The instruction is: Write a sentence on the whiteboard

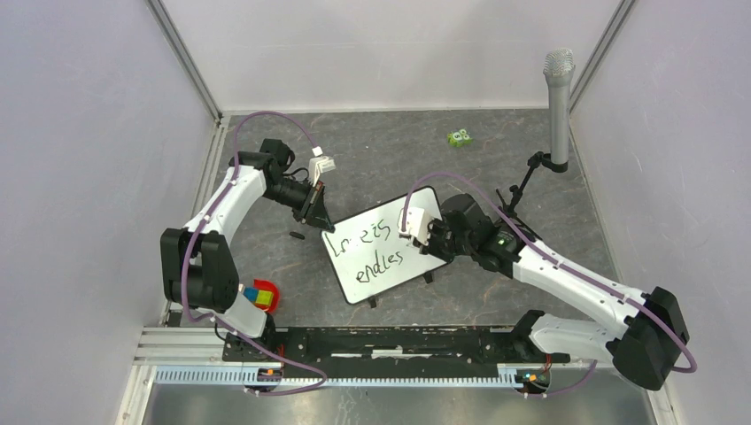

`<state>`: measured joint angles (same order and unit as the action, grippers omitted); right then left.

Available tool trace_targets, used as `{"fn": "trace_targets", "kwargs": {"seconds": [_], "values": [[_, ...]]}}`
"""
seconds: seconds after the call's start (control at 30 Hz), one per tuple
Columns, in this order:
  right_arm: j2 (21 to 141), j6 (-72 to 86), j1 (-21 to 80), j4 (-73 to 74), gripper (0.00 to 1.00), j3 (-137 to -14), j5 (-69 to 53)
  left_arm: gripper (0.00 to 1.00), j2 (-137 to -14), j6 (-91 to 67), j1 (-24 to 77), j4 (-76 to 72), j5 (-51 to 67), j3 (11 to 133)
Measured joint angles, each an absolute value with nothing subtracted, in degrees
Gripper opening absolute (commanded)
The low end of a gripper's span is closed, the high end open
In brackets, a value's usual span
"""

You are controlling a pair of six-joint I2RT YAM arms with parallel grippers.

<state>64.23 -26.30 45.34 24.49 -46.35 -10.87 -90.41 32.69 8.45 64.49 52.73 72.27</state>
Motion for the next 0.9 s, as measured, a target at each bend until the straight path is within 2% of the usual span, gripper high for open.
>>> {"fn": "trace_targets", "kwargs": {"seconds": [0.9], "values": [[64.84,-28.47,45.34,24.75,0.00,-45.28,-12.71,0.02,-91.05,32.69,8.43,64.66,52.80,72.60]]}}
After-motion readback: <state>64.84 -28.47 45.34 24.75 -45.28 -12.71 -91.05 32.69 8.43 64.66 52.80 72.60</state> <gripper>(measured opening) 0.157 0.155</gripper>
